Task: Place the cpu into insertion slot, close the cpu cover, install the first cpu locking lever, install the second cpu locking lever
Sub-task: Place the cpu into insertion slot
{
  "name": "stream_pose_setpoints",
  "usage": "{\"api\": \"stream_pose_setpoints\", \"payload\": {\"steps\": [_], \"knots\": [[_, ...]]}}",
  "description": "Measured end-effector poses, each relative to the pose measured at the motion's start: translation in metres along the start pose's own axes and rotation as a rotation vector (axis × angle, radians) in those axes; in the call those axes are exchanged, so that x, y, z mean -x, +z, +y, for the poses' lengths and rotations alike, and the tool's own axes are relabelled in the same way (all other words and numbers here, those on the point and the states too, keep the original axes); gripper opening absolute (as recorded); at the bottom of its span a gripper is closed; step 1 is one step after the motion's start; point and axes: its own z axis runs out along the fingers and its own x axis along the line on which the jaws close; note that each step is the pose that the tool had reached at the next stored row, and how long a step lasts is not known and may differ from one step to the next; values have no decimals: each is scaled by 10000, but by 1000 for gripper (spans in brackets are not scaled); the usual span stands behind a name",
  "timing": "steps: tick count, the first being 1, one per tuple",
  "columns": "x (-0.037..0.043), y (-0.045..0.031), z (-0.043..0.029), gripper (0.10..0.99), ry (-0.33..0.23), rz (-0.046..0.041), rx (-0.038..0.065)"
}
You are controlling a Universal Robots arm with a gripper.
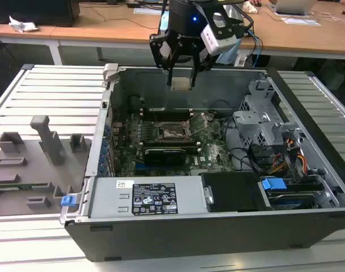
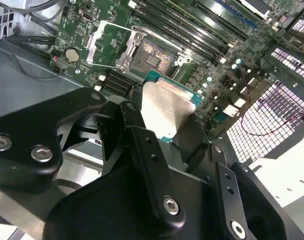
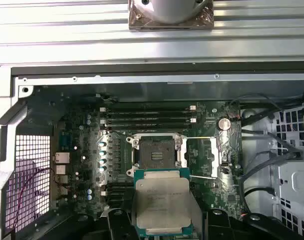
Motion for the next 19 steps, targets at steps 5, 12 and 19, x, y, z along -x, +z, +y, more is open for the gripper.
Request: {"api": "stream_pose_setpoints", "payload": {"steps": [5,12,19], "knots": [[1,-3,-34,525,-1,1,-1],[2,-5,-54,525,171,-15,0],[1,-1,-55,525,881,-79,-7]]}}
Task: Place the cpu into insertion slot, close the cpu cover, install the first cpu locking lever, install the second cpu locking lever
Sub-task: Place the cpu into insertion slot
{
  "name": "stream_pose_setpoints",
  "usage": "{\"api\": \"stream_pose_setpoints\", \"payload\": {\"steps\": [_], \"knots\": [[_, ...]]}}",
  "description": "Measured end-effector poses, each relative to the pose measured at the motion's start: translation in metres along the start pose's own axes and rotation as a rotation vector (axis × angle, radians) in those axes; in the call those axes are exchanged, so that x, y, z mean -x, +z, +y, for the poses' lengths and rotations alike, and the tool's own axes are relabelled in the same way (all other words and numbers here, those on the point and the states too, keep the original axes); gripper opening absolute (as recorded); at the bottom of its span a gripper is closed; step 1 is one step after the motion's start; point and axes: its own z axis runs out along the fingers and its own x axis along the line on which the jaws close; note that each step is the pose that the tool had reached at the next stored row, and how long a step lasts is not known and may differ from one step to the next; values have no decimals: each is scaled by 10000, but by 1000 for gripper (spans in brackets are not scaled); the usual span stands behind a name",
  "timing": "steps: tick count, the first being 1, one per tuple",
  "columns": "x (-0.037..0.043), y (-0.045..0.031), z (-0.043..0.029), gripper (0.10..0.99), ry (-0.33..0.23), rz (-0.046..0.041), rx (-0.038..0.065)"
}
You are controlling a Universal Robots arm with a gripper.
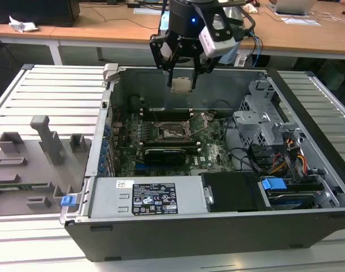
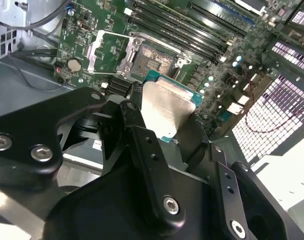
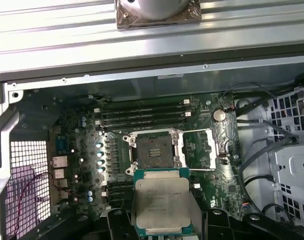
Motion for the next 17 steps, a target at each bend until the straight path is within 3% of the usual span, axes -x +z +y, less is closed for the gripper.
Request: {"api": "stream_pose_setpoints", "payload": {"steps": [17], "knots": [[0,2,0,525,1284,-113,25]]}}
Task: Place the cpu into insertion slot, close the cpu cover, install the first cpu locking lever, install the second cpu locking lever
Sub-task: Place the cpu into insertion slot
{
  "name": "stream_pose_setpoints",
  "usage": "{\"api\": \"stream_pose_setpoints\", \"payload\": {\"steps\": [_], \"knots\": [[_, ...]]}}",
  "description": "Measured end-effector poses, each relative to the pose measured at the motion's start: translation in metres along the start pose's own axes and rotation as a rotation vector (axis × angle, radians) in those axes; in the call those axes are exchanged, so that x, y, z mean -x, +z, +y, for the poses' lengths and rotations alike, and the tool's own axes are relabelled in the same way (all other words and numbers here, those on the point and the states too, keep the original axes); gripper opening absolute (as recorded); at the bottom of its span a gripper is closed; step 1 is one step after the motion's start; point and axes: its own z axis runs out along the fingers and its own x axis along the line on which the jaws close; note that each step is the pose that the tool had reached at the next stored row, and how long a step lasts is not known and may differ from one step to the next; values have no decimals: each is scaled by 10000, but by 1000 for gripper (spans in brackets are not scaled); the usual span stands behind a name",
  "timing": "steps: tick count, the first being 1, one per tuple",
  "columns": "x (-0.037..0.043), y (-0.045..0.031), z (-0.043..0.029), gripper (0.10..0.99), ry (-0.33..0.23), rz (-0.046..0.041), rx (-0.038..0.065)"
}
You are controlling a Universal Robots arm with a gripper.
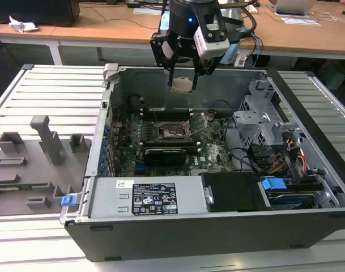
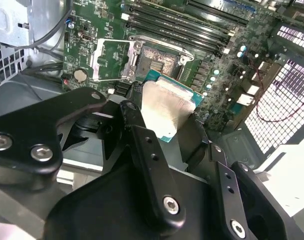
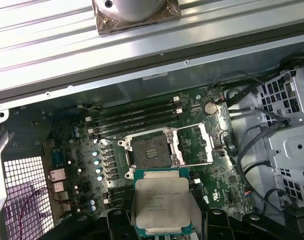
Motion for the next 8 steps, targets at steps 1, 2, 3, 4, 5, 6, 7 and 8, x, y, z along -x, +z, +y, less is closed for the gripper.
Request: {"api": "stream_pose_setpoints", "payload": {"steps": [1,2,3,4,5,6,7,8], "knots": [[0,0,0,525,57,-5,1],[0,0,0,525,106,-9,2],[0,0,0,525,177,-16,4],[0,0,0,525,218,-19,5],[0,0,0,525,271,-24,5],[0,0,0,525,314,-28,6],[0,0,0,525,358,-32,7],[0,0,0,525,432,-38,8]]}}
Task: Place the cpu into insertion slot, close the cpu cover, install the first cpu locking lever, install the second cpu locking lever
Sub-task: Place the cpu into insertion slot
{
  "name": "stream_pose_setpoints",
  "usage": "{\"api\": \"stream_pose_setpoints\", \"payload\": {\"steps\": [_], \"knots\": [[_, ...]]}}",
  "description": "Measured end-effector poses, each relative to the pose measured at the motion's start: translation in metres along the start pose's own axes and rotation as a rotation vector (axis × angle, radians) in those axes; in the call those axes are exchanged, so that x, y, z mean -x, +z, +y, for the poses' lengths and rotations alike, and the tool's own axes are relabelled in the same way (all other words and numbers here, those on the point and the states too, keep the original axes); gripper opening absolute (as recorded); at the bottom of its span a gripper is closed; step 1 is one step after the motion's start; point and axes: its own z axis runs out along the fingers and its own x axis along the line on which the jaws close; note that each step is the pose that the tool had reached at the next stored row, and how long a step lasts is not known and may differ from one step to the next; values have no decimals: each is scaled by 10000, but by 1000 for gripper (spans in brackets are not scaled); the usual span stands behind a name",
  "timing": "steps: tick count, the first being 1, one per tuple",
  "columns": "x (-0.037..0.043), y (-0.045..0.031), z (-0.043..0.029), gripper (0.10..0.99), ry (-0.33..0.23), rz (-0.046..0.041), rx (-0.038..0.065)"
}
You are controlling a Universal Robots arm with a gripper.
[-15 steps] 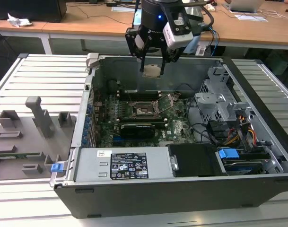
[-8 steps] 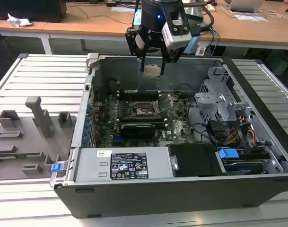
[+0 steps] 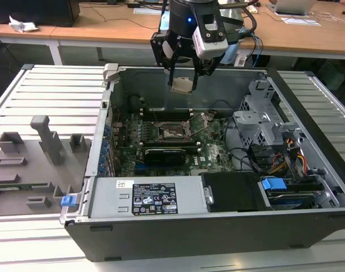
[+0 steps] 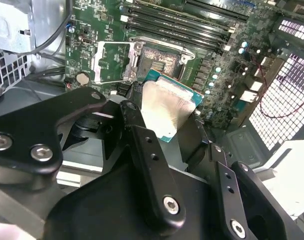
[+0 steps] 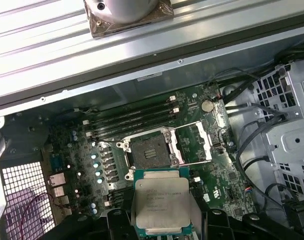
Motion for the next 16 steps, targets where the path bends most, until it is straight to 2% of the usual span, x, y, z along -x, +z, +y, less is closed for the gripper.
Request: {"api": "stream_pose_setpoints", "payload": {"steps": [2,7,16], "knots": [[0,0,0,525,82,-7,1],[0,5,0,525,721,-72,-18],[0,10,-1,525,987,-95,-14]]}}
